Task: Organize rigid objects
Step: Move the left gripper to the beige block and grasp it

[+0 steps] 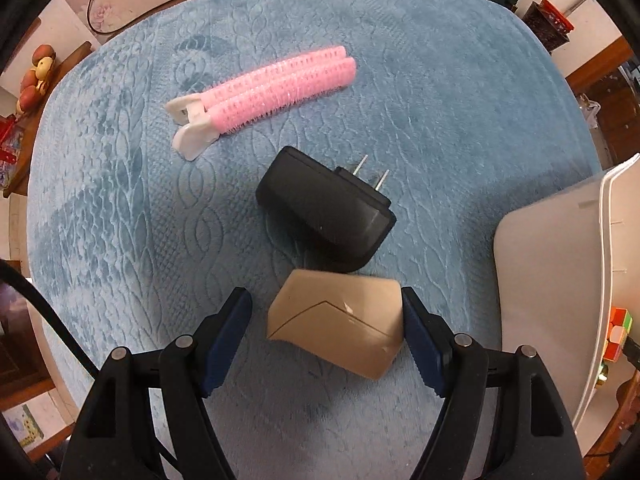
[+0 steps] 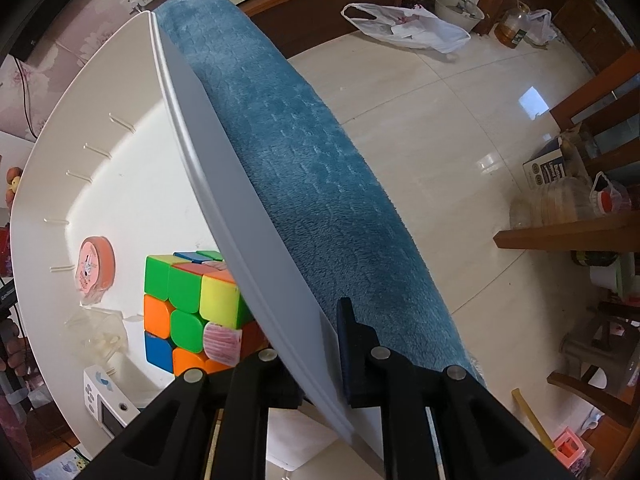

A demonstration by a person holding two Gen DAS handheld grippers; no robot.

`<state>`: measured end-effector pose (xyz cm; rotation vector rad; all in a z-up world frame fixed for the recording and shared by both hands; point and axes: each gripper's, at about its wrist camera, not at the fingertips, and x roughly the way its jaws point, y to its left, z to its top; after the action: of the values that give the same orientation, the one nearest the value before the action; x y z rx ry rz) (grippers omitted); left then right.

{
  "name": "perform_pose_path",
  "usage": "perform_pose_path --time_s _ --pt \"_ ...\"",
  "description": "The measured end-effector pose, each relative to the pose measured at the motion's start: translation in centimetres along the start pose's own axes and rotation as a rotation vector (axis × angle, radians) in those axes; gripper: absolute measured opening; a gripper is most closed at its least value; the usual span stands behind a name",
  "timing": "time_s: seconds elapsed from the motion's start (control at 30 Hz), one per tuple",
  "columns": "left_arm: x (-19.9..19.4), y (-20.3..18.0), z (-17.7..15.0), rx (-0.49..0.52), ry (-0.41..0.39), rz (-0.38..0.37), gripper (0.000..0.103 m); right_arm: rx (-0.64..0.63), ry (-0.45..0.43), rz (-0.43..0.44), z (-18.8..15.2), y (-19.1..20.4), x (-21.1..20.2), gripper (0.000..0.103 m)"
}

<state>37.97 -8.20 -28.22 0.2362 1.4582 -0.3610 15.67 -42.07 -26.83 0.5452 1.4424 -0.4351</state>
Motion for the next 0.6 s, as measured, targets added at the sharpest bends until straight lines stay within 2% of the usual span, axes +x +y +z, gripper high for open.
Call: perform_pose_path --time_s 0.17,0.3,0.6 --pt "0.1 -0.7 0.8 -0.015 -0.018 0.003 0.075 -0.003 0.004 0.0 0.3 -0.1 -0.1 0.014" --pt "-0.3 0.2 0.6 -0.067 -0.046 -0.003 0.066 -0.014 0.009 -0.003 0.4 0.0 0.0 0.014" --pt "-0.7 1.8 -1.9 -0.161 -0.025 -0.024 0.065 -0.058 0.034 0.008 0.9 0.2 0.2 0.013"
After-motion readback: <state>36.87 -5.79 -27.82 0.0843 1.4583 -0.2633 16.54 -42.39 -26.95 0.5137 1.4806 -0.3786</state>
